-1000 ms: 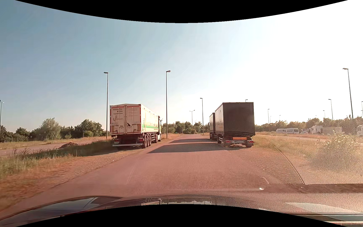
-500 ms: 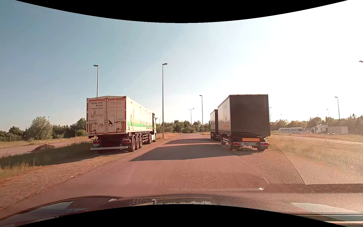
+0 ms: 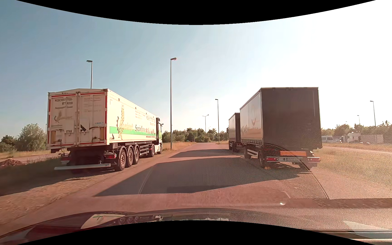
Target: Follow the waypoints while adhering to traffic rules and regulations
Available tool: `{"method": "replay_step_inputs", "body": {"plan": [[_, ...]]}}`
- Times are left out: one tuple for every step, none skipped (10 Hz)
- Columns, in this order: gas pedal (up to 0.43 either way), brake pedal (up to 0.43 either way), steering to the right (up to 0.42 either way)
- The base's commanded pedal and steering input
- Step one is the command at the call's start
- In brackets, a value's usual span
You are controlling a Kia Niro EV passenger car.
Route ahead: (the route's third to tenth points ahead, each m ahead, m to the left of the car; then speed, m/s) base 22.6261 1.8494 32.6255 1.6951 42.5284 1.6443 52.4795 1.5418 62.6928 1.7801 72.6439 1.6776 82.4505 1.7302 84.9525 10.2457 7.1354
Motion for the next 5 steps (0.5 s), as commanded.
{"method": "replay_step_inputs", "body": {"plan": [[0.000, 0.012, 0.004], [0.000, 0.006, 0.004], [0.000, 0.006, 0.002], [0.000, 0.006, 0.001], [0.000, 0.012, 0.000]]}}
